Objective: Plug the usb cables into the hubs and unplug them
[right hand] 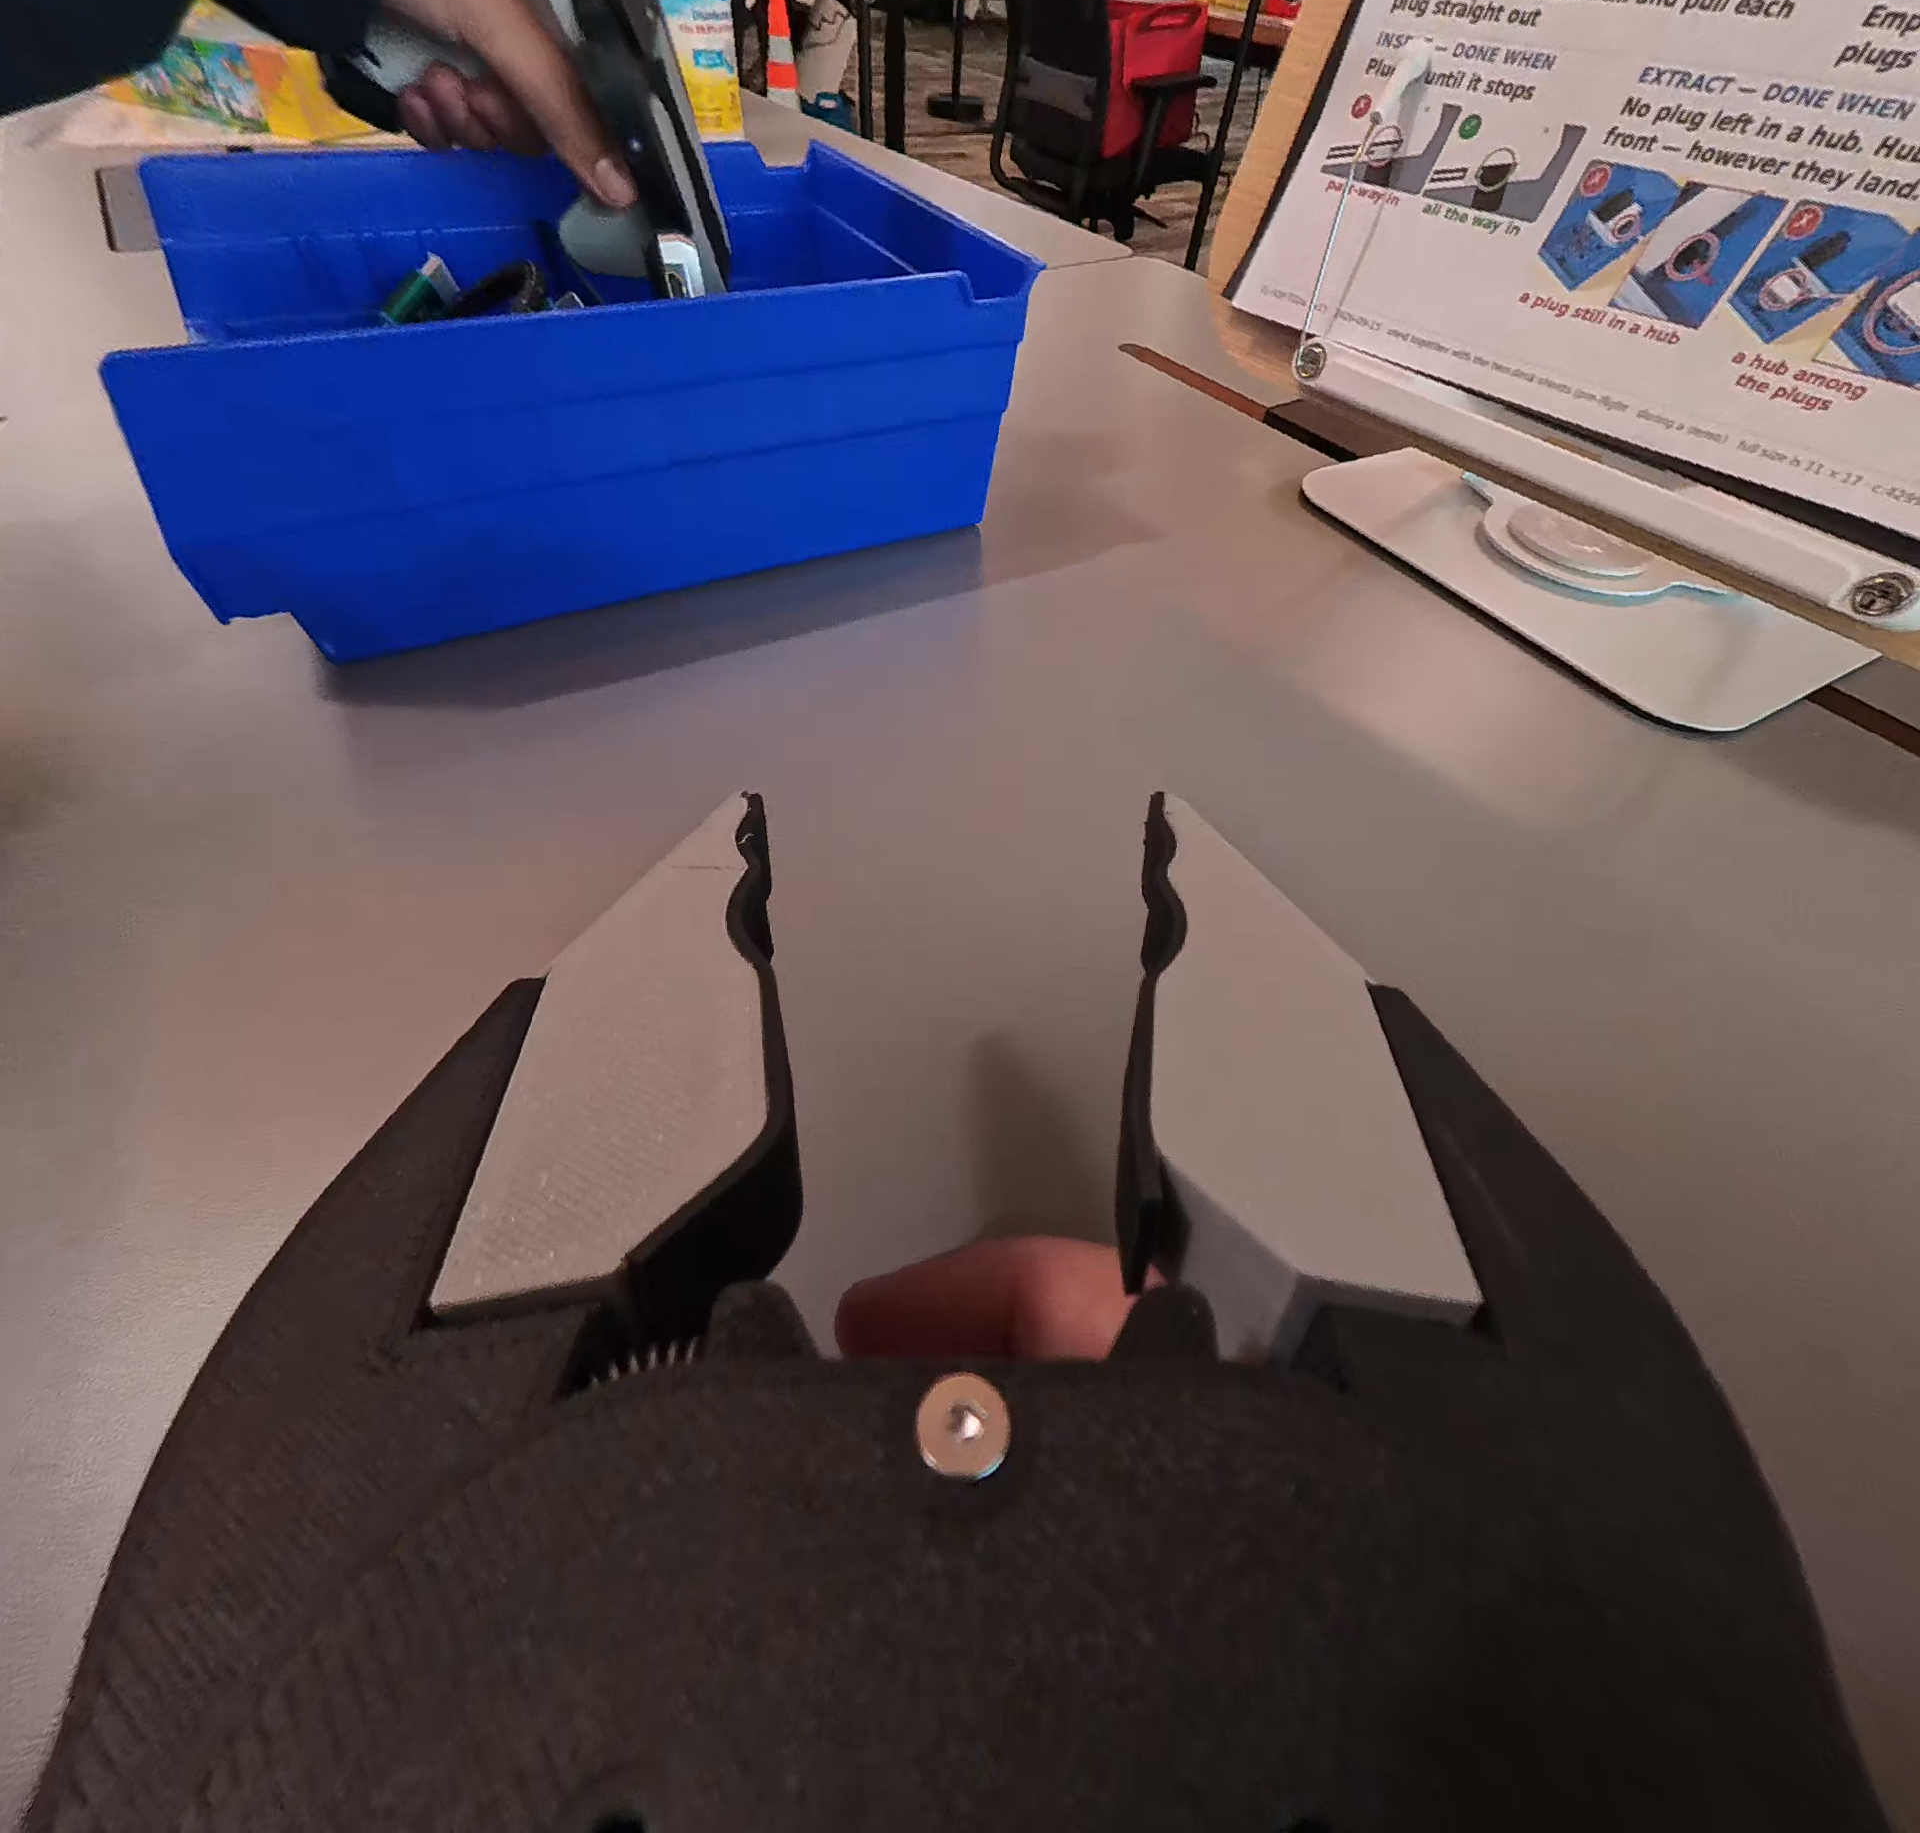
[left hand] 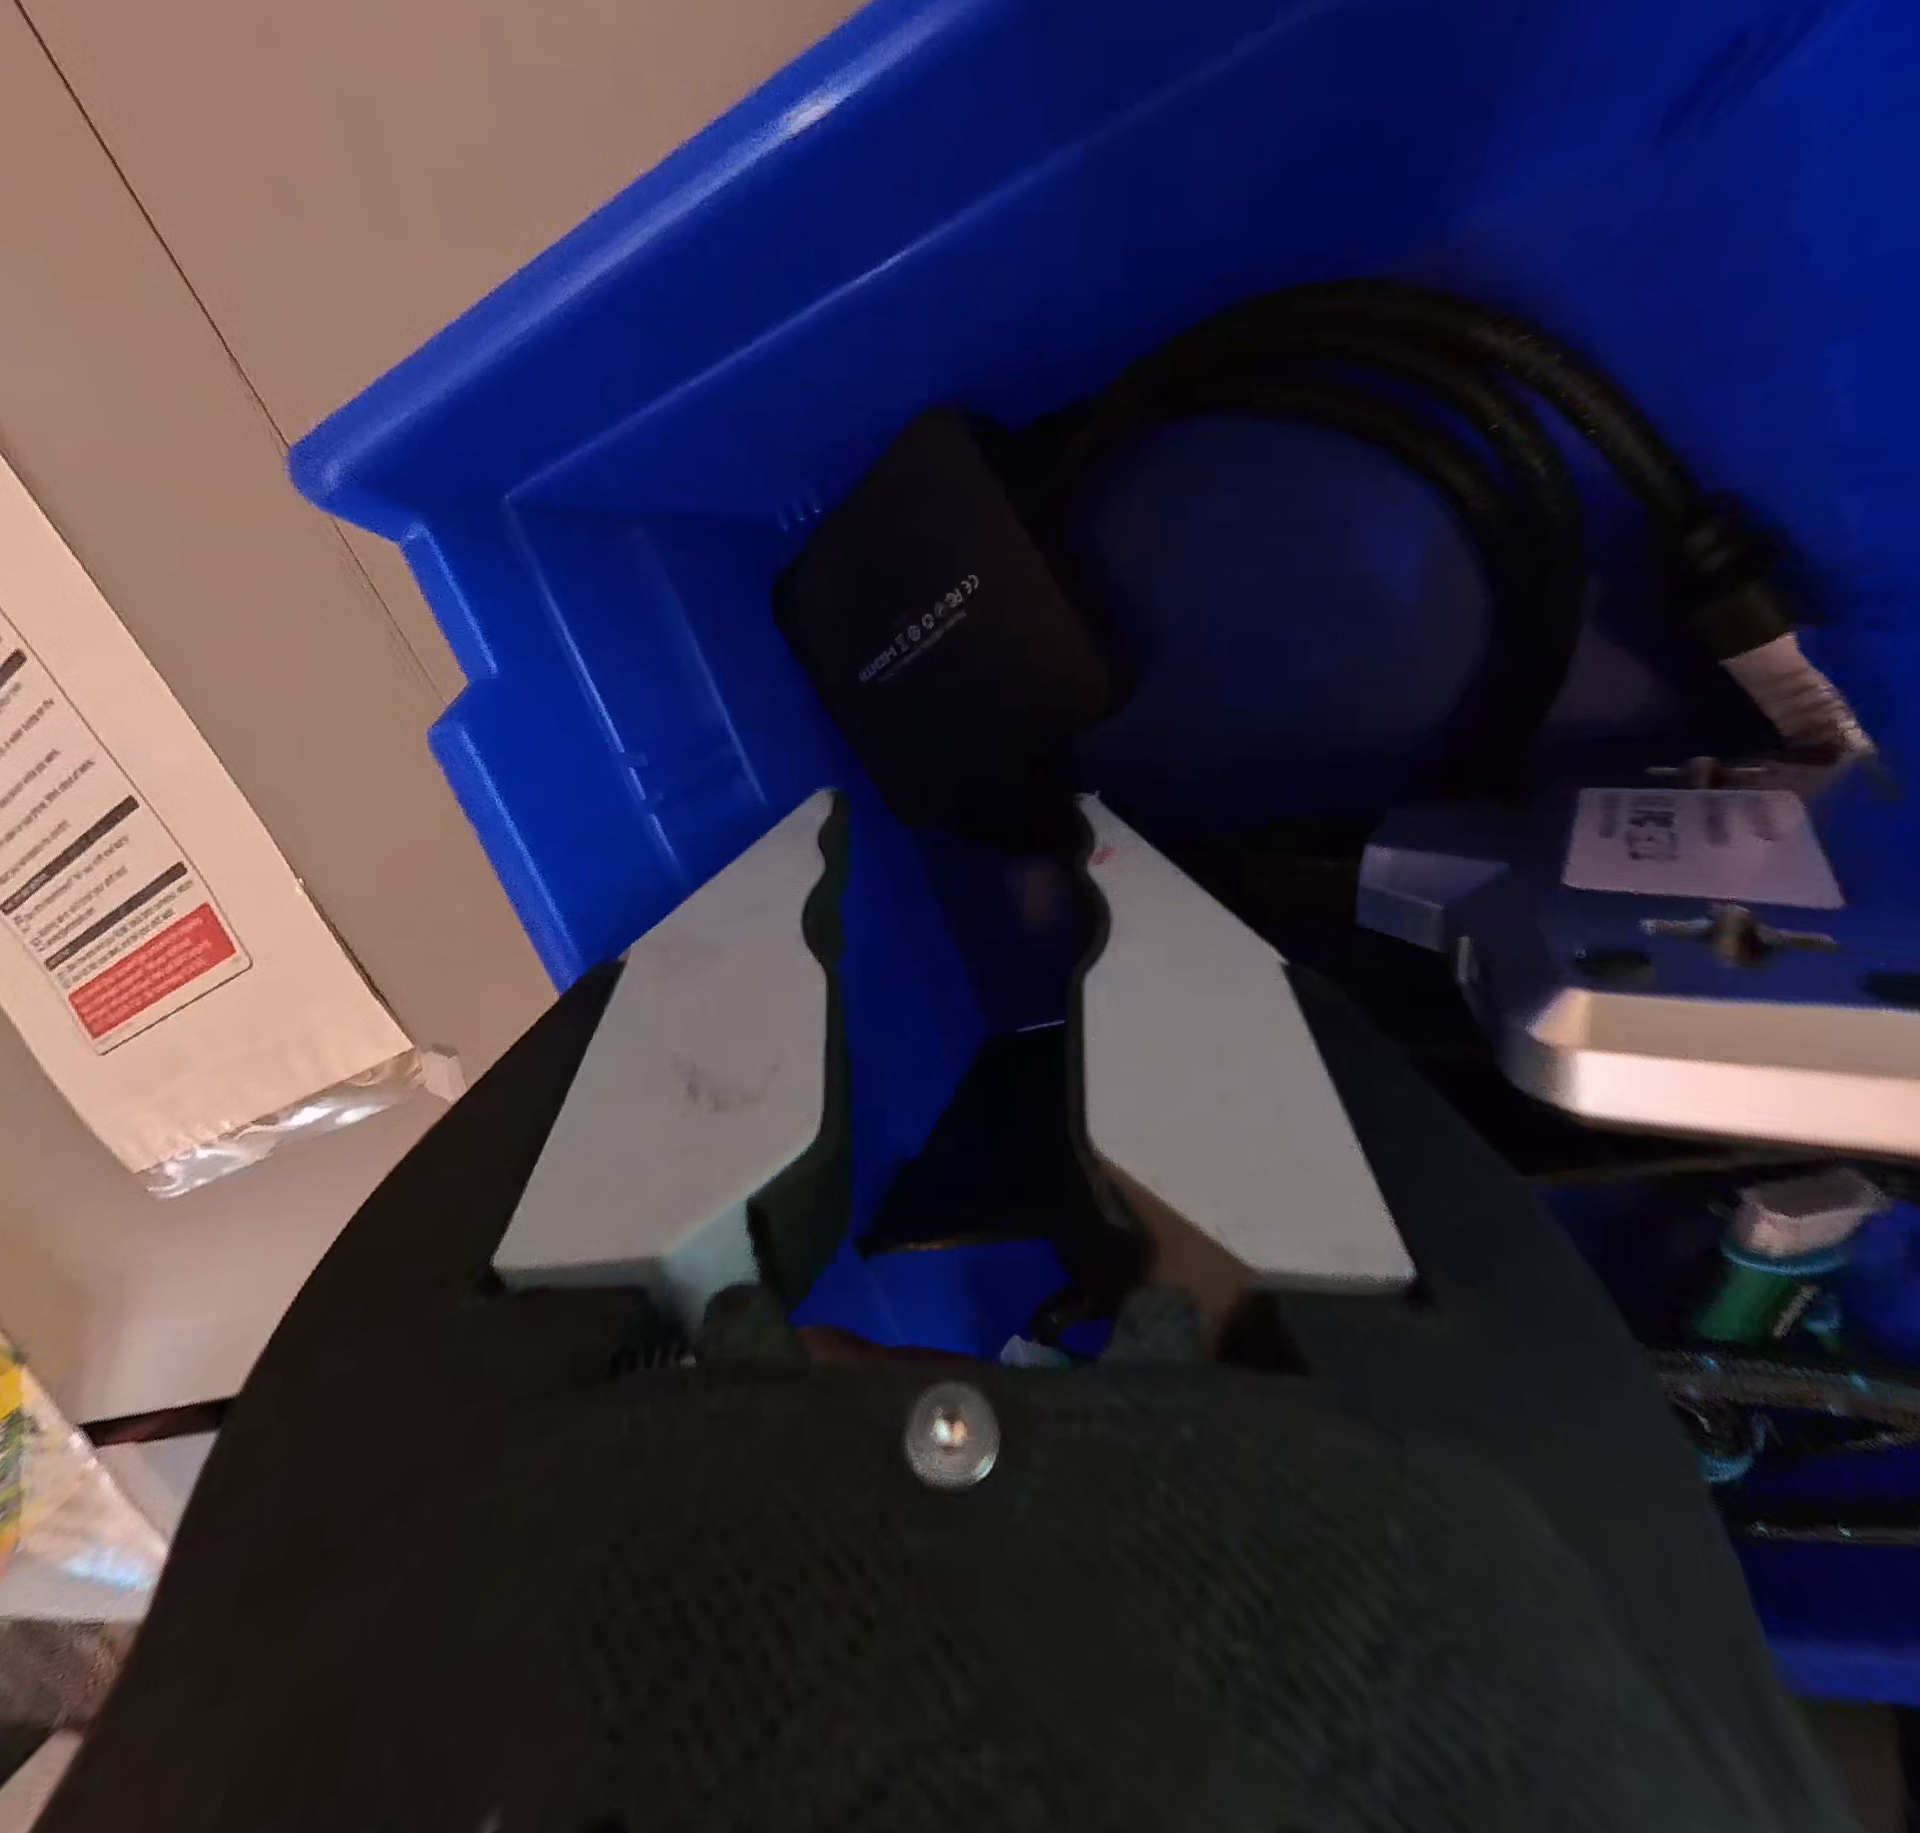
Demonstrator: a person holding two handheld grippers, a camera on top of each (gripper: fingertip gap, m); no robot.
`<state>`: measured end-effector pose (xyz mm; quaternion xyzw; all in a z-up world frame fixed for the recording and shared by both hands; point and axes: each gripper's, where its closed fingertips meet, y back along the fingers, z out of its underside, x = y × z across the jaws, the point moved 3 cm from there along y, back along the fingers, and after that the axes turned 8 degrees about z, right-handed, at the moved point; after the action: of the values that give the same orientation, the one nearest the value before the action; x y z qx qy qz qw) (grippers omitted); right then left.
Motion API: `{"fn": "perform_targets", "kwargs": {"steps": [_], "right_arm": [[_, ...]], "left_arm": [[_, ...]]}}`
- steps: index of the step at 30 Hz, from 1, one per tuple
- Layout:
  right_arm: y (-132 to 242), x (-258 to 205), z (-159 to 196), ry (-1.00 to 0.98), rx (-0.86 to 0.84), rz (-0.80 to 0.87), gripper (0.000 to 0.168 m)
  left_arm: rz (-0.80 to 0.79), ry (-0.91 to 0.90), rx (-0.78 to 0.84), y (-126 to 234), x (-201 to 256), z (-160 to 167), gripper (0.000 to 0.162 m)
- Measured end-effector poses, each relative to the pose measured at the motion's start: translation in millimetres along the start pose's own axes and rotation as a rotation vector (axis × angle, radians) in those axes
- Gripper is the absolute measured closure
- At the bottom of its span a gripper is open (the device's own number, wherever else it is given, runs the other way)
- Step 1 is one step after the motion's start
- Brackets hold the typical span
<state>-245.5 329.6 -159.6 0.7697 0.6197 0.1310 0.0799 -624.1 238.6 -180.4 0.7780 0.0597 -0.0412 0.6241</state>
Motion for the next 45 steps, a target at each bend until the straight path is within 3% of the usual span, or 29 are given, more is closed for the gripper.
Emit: {"fn": "perform_targets", "kwargs": {"steps": [5, 6, 7, 8, 12, 14, 20, 26, 30, 35, 42, 43, 45], "right_arm": [[2, -5, -2, 0.028, 0.011, -0.003, 0.099], [2, -5, -3, 0.031, 0.014, -0.002, 0.099], [2, -6, -3, 0.030, 0.017, -0.003, 0.099], [3, -6, -4, 0.029, 0.019, -0.005, 0.099], [4, -7, -5, 0.031, 0.026, -0.007, 0.100], [5, -7, -7, 0.033, 0.032, -0.006, 0.100], [6, -7, -9, 0.035, 0.044, -0.003, 0.101], [4, -5, -7, 0.040, 0.033, 0.011, 0.101], [5, 0, -8, 0.002, 0.036, 0.008, 0.099], [16, 10, -23, -0.161, 0.129, -0.072, 0.091], [45, 8, -55, -0.399, 0.305, -0.374, 0.073], [50, 3, -59, -0.420, 0.320, -0.437, 0.077], [57, -7, -60, -0.436, 0.309, -0.555, 0.103]], "left_arm": [[0.051, 0.052, -0.100, -22, 3, 5, 0.117], [0.088, 0.066, -0.098, -23, 7, 4, 0.105], [0.084, 0.076, -0.099, -23, 6, 4, 0.106], [0.037, 0.057, -0.103, -23, -1, 4, 0.123], [0.003, -0.005, -0.093, -10, -3, 2, 0.145], [-0.036, -0.036, -0.070, 2, -5, 0, 0.148], [-0.283, -0.172, 0.046, 60, -19, -17, 0.150], [-0.729, -0.434, 0.241, 134, -20, -47, 0.152], [-0.849, -0.766, 0.487, 174, 37, -78, 0.152], [-0.678, -1.463, 0.734, 160, 175, -74, 0.152], [-0.568, -1.778, 0.941, 160, 298, -52, 0.152], [-0.547, -1.814, 0.957, 158, 310, -47, 0.152], [-0.540, -1.883, 0.967, 153, 327, -38, 0.152]]}}
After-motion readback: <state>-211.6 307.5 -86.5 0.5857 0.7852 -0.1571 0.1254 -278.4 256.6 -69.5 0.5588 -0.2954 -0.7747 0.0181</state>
